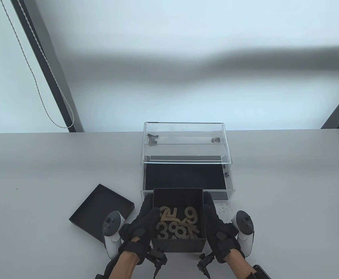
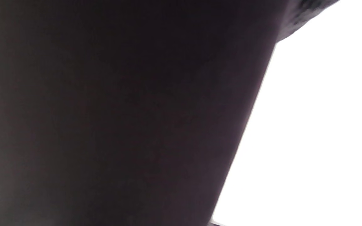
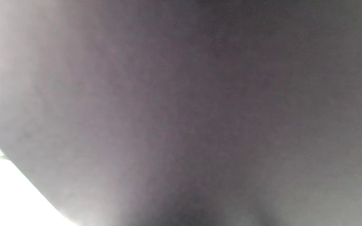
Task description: Pour number blocks into a drawer
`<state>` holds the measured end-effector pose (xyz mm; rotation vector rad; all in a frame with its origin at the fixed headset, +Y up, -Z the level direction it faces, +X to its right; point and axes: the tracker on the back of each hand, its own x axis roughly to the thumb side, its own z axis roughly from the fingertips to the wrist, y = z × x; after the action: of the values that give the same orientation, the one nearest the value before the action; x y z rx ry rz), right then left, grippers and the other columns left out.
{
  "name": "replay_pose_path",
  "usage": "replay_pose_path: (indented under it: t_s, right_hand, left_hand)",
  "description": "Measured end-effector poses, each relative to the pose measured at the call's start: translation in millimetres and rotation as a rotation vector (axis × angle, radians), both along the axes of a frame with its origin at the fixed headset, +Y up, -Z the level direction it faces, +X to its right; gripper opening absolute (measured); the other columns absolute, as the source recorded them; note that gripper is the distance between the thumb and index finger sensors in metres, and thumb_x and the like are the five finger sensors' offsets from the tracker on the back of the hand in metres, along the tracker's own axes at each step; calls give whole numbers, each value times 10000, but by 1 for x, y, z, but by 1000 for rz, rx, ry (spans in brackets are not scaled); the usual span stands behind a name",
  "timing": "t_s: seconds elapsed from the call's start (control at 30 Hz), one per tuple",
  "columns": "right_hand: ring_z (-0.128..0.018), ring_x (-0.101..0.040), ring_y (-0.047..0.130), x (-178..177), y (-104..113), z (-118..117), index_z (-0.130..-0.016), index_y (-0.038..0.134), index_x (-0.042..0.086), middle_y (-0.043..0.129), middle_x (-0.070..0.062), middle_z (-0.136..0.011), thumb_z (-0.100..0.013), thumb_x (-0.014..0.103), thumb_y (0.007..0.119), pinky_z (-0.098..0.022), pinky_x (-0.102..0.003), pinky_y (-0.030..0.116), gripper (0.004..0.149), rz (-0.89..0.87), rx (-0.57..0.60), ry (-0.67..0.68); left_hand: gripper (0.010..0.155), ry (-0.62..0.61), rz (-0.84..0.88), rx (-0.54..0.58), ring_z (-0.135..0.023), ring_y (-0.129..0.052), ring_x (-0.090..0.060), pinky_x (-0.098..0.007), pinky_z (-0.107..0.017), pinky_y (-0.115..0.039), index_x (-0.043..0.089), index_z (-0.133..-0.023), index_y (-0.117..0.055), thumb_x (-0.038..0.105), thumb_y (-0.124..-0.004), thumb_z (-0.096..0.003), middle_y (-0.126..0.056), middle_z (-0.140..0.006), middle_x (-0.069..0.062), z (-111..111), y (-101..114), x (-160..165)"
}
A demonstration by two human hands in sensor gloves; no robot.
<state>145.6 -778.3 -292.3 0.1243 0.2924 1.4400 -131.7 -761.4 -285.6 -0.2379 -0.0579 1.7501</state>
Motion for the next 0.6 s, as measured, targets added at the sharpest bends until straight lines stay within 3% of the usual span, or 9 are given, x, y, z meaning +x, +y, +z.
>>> replay_pose_path:
  t_s: [0.2,0.37,0.47,0.6]
  right_hand:
    - [-876,-690,-5,0,22,8,-1036,132,470,-64,-206,-1082,-353,891,635,-463,-904,188,946,3,30,24]
    - [-878,-707,8,0,35,11,-1007,23,412,-77,-207,-1076,-376,872,709,-478,-917,263,1040,60,69,133]
    - [-869,-719,16,-6,45,15,-940,-122,309,-127,-246,-1022,-471,667,785,-502,-905,299,1082,106,93,174]
    - [-876,-699,-4,-8,55,14,-983,-18,299,-71,-245,-1043,-488,434,786,-489,-900,199,954,-55,145,44]
  left_hand:
    - [761,4,76,104,-1103,-158,-438,-747,-710,-188,300,-1107,-268,522,-681,-508,-180,-1228,-21,6,16,2]
    - [745,27,67,189,-1107,-192,-450,-759,-708,-196,297,-1110,-314,501,-693,-503,-229,-1236,-10,9,27,-3]
    - [732,8,-8,289,-1113,-193,-435,-749,-712,-181,308,-1110,-331,494,-700,-505,-245,-1238,9,11,38,0]
    - [732,42,-12,386,-1120,-192,-415,-736,-720,-170,320,-1108,-342,493,-705,-496,-253,-1240,26,16,51,5]
